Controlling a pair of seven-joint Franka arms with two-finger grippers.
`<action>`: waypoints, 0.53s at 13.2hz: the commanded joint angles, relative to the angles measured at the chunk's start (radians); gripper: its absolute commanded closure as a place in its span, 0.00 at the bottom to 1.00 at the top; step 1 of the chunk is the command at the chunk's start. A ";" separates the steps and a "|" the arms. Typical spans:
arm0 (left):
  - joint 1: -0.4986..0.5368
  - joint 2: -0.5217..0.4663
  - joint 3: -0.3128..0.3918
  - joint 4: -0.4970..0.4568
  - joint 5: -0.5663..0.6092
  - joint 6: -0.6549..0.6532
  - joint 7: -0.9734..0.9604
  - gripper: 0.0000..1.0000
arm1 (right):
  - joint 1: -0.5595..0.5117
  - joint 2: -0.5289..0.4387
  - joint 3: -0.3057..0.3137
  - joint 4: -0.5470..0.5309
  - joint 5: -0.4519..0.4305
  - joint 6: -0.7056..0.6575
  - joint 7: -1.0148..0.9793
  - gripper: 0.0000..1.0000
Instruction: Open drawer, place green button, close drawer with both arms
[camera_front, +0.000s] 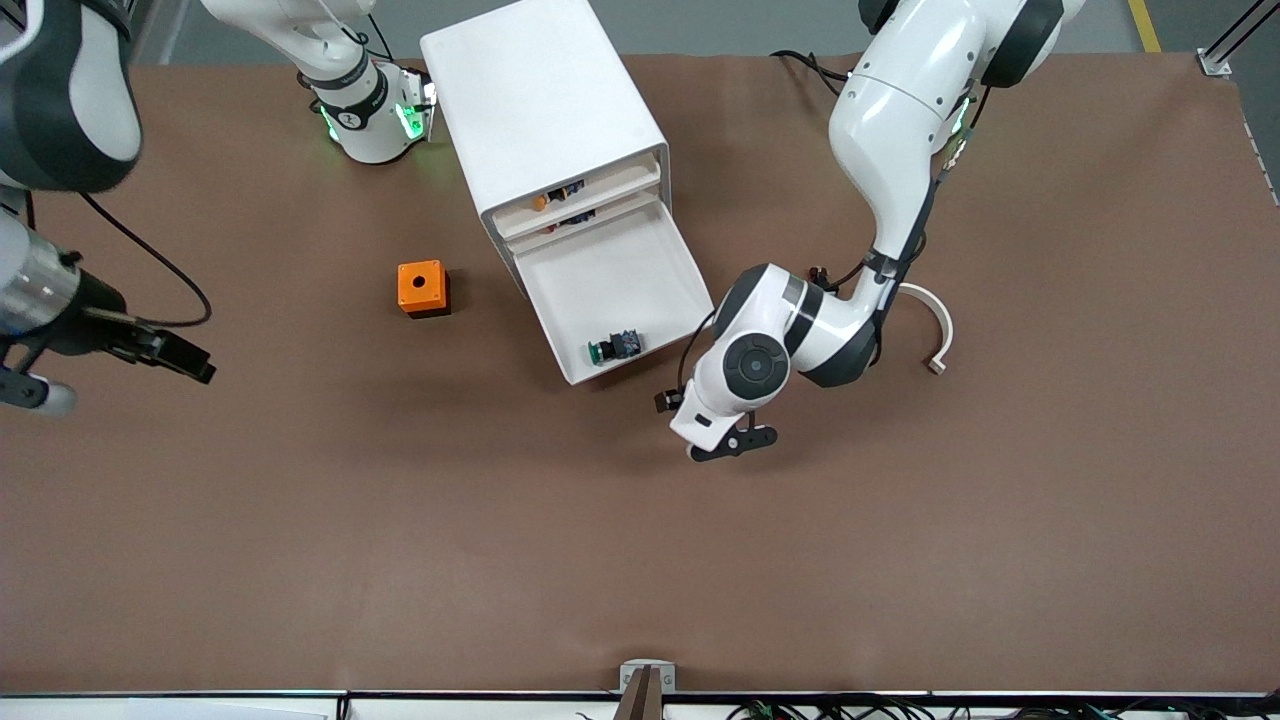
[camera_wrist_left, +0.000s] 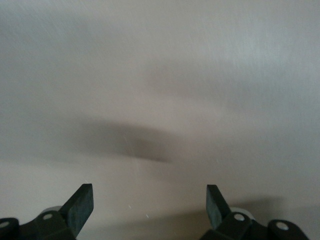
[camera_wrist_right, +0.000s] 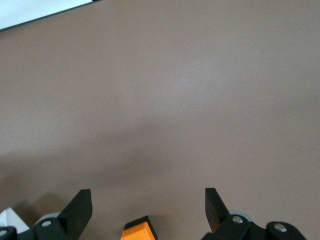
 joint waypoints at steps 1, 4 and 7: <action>-0.003 -0.016 -0.026 -0.040 -0.029 0.013 -0.027 0.01 | -0.021 -0.113 0.018 -0.088 0.010 -0.006 -0.079 0.00; -0.031 -0.016 -0.036 -0.044 -0.029 0.010 -0.096 0.01 | -0.029 -0.214 0.020 -0.162 0.007 -0.008 -0.085 0.00; -0.069 -0.018 -0.039 -0.047 -0.029 0.002 -0.159 0.01 | -0.029 -0.271 0.020 -0.197 -0.006 -0.019 -0.128 0.00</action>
